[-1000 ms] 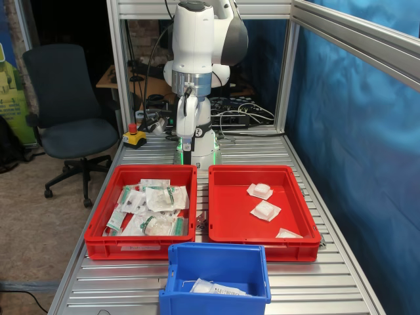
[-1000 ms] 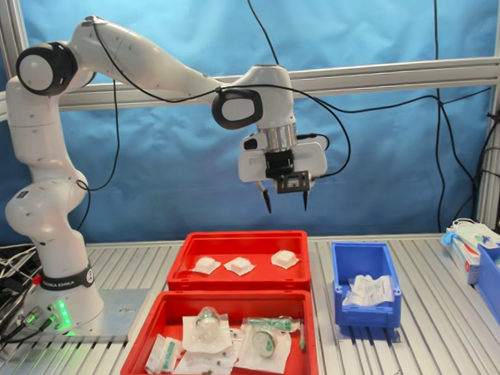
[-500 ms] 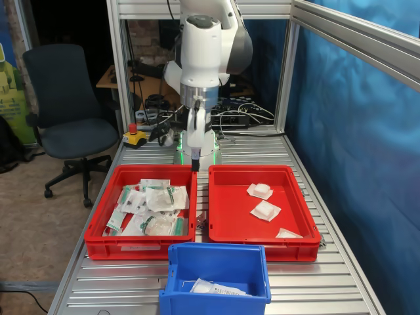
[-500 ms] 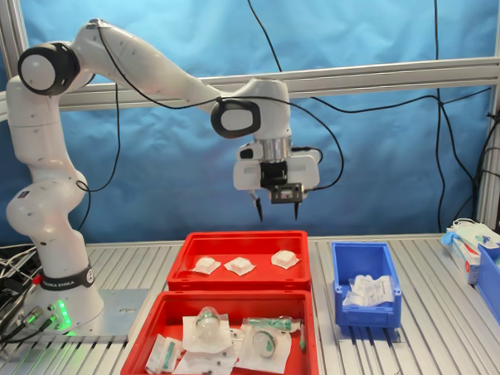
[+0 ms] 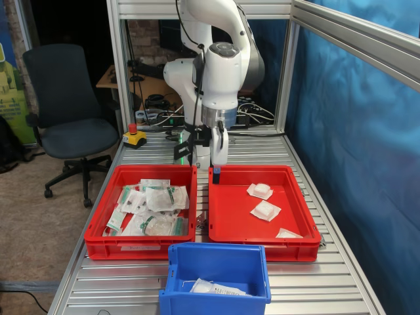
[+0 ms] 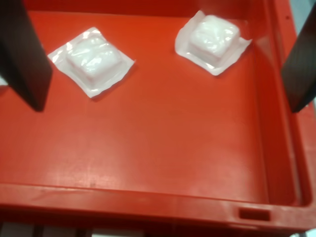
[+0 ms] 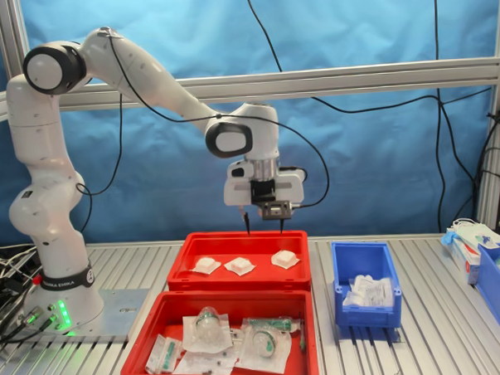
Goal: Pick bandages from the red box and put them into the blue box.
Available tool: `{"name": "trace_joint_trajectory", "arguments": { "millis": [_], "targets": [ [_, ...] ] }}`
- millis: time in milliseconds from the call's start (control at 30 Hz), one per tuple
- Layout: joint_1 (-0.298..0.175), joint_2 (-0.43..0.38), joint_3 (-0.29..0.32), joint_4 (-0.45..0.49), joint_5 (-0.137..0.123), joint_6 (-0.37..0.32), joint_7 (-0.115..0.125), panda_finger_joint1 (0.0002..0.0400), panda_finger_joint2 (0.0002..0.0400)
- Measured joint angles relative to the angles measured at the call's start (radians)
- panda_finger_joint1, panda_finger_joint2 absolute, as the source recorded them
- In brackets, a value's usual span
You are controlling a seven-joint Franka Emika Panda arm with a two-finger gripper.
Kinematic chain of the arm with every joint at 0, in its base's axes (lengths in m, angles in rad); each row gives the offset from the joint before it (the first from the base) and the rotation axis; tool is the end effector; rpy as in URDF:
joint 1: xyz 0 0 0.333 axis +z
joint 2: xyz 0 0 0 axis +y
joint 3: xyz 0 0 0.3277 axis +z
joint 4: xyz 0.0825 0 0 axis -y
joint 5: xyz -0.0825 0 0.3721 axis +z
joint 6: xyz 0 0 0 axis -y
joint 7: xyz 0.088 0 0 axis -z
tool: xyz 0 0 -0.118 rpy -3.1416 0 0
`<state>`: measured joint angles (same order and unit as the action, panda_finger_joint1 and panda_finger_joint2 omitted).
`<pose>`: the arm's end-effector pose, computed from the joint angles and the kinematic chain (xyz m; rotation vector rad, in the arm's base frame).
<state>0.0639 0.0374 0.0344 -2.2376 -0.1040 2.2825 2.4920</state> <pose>0.5185 0.0478 0.3622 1.2394 -2.8692 0.1201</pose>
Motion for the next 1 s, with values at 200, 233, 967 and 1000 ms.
{"name": "trace_joint_trajectory", "arguments": {
  "millis": [200,233,967,1000],
  "targets": [
    [0.016,0.0,0.003,-0.094,0.0,0.084,0.0,0.04,0.04],
    [0.019,0.001,0.003,-0.114,0.0,0.098,0.0,0.04,0.04],
    [0.096,0.1,0.007,-0.188,0.0,0.27,0.0,0.04,0.04],
    [0.098,0.105,0.007,-0.188,0.0,0.275,0.0,0.04,0.04]
  ]
}}
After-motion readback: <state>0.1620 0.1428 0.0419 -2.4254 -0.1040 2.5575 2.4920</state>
